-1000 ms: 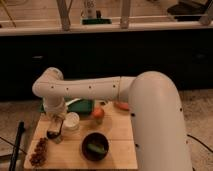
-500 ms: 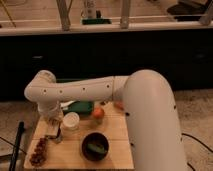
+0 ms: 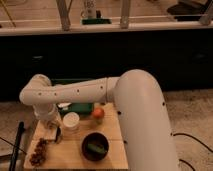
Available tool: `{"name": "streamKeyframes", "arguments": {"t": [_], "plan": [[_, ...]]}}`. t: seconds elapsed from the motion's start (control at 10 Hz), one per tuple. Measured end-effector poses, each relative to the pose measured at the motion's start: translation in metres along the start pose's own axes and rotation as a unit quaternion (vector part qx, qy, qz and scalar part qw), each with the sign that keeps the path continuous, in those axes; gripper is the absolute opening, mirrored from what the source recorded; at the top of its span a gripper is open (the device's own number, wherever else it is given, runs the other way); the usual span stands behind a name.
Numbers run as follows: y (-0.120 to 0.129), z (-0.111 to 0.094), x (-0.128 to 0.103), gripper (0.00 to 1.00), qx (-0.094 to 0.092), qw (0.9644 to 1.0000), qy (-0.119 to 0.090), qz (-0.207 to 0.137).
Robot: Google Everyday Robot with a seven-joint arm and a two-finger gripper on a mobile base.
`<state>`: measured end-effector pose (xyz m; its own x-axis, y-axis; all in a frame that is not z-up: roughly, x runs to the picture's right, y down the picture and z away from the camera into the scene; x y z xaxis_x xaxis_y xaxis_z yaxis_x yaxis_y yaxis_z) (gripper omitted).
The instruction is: Place eraser in metal cup
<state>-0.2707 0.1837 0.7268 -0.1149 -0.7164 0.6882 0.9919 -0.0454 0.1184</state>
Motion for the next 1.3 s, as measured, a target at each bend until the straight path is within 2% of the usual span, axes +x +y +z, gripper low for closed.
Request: {"name": "streamKeyframes", "arguments": {"t": [0.5, 0.6, 1.3], "plan": [[0.0002, 0.0075, -0.0048, 0.72, -0.01, 0.9998, -0.015, 0.002], [-0.0014, 0.0076, -0.0052, 0.78, -0.011, 0.9998, -0.016, 0.0], [-0.0018, 0.0091, -0.0031, 0.8, -0.012, 0.9997, -0.022, -0.006]]}}
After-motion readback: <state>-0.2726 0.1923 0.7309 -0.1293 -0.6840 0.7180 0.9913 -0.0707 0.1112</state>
